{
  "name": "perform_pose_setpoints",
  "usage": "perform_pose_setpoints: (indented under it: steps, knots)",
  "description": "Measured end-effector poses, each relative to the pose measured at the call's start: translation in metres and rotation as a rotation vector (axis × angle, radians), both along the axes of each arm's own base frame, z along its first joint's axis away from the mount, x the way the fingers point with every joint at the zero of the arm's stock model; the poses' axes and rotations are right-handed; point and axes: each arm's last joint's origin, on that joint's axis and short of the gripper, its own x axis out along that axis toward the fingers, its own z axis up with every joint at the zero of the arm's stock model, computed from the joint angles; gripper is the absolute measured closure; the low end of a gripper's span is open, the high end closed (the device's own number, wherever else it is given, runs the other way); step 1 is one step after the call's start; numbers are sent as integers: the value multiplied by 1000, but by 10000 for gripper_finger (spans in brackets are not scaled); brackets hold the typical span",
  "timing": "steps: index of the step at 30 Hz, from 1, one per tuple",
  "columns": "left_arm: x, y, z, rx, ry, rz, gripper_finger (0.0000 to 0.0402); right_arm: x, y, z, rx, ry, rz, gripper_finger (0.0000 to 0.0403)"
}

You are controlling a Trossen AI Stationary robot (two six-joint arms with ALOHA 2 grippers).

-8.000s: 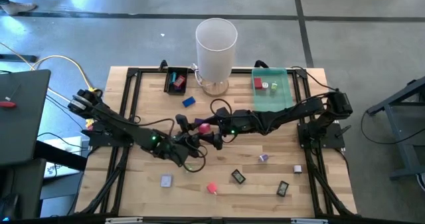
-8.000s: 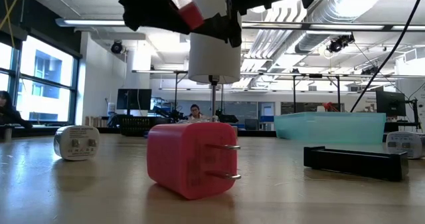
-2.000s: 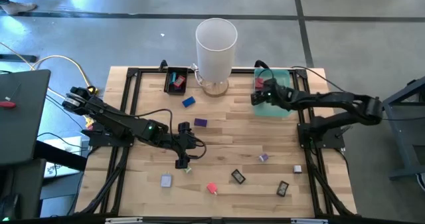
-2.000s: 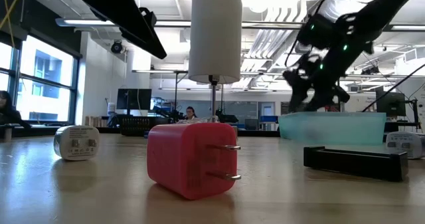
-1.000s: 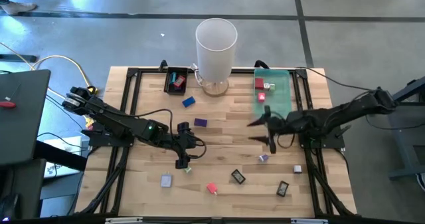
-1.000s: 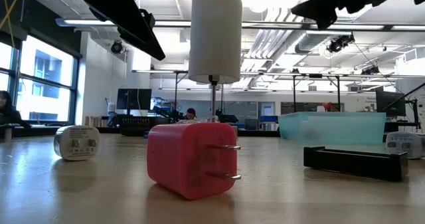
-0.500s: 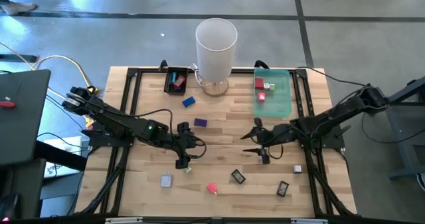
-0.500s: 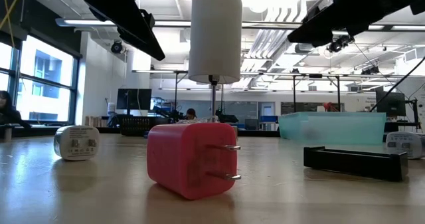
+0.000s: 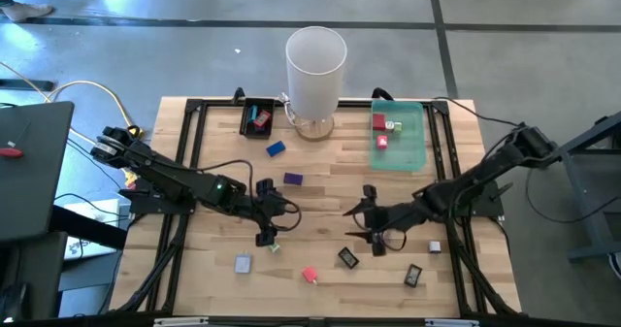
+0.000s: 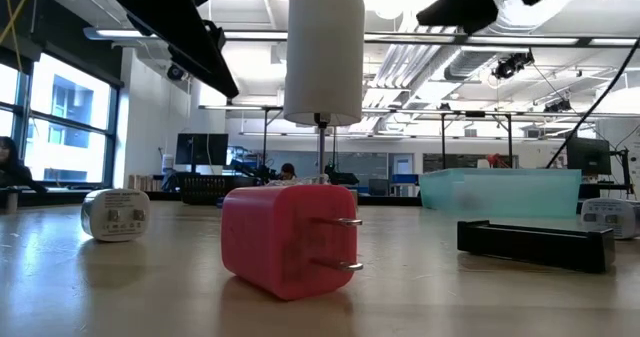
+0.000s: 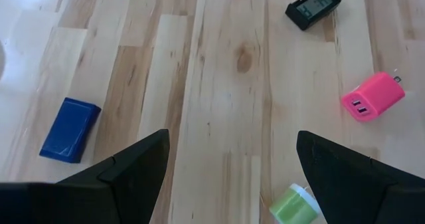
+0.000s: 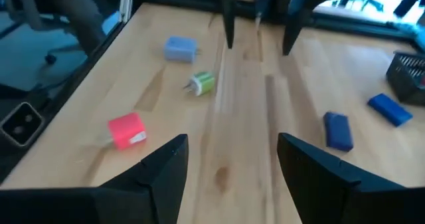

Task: Pick & Place Office items
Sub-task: Put the left black digital clock into the black bin

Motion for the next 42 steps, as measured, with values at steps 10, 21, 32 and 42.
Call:
perform_pose_setpoints:
  steps: [10,21,32,42]
  knots:
    - [-3,-10,0,-1,-3,-36,83,23,36,-7,218,396,-235,184]
    - [3,-28,-3,-28,-65,-81,83,37,55,-58,455,707,-310,184]
    - [5,-59,-29,-91,-8,-85,83,47,62,-60,593,642,-322,184]
    - [-3,-88,-23,-146,-92,-169,83,47,60,-60,559,600,-376,184]
